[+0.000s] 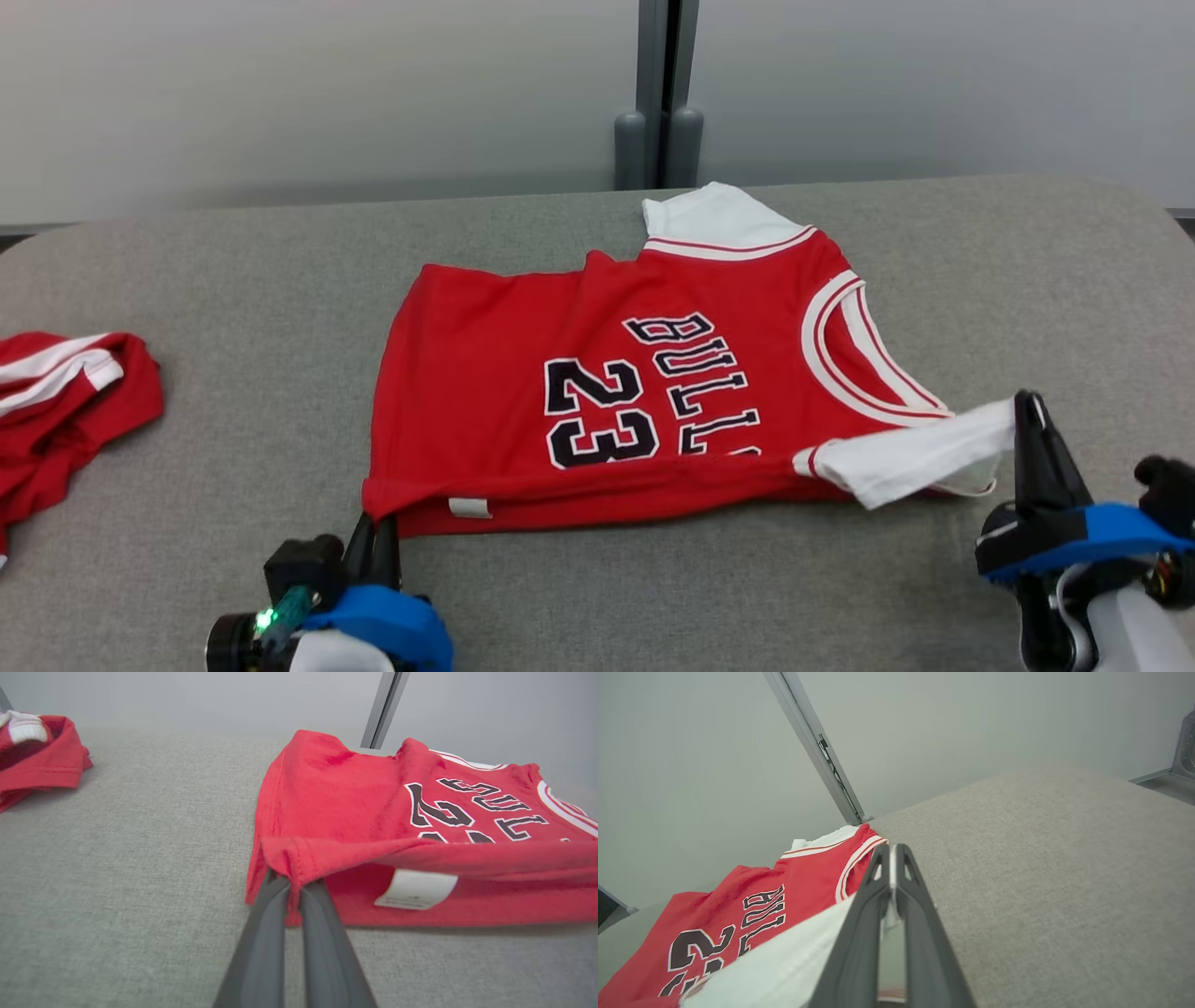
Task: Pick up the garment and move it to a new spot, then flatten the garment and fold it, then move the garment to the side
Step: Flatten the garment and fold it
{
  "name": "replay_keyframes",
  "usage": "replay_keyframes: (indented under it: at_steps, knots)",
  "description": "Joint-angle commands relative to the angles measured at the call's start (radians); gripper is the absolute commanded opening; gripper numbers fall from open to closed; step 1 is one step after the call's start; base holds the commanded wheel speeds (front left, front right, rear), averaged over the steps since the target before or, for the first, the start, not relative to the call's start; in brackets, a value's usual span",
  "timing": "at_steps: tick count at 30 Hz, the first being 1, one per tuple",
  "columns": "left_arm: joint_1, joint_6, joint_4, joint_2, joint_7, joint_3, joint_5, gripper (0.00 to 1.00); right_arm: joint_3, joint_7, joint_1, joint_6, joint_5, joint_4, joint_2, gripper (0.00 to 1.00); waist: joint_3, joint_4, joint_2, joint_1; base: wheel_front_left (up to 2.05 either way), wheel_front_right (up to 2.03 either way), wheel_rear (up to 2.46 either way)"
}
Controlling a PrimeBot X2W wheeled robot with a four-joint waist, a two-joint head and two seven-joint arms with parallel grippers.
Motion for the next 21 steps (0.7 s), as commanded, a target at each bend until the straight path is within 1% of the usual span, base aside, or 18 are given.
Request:
replay_keyframes:
  at_steps: [1, 10, 13, 18, 19, 20, 21]
  knots:
    - [-0.033, 0.006, 0.008, 0.0, 0.0, -0.006, 0.005, 0.0, -0.002, -0.003, -0.035, 0.0, -0.007, 0.014, -0.007, 0.0, 0.027, 0.02, -0.0001, -0.0001, 0.0, 0.0, 0.0]
    - [-0.22, 0.027, 0.115, 0.0, 0.0, -0.061, -0.019, 0.0, -0.028, -0.003, -0.238, 0.0, -0.074, 0.158, -0.034, 0.0, 0.136, 0.043, -0.0001, -0.0001, 0.0, 0.0, 0.0]
    - [-0.262, 0.033, 0.135, 0.001, 0.0, -0.07, -0.024, 0.0, -0.044, -0.003, -0.277, 0.0, -0.102, 0.185, -0.04, 0.0, 0.163, 0.046, -0.0001, -0.0001, 0.0, 0.0, 0.0]
    - [-0.31, 0.044, 0.148, 0.0, 0.0, -0.086, -0.028, 0.0, -0.062, -0.003, -0.312, 0.0, -0.141, 0.214, -0.028, 0.0, 0.186, 0.048, -0.0001, -0.0001, 0.0, 0.0, 0.0]
    - [-0.312, 0.049, 0.152, 0.0, 0.0, -0.086, -0.038, 0.29, -0.058, -0.003, -0.314, 0.0, -0.148, 0.217, -0.025, 0.82, 0.187, 0.047, -0.0001, -0.0001, 0.0, 0.0, 0.0]
    - [-0.315, 0.054, 0.151, 0.0, 0.0, -0.085, -0.046, 0.77, -0.056, -0.003, -0.316, 0.0, -0.149, 0.218, -0.022, 1.0, 0.189, 0.046, -0.0001, -0.0001, 0.0, 0.0, 0.0]
    - [-0.314, 0.057, 0.151, 0.0, 0.0, -0.082, -0.058, 1.0, -0.061, -0.003, -0.316, 0.0, -0.15, 0.21, -0.021, 1.0, 0.189, 0.044, -0.0001, -0.0001, 0.0, 0.0, 0.0]
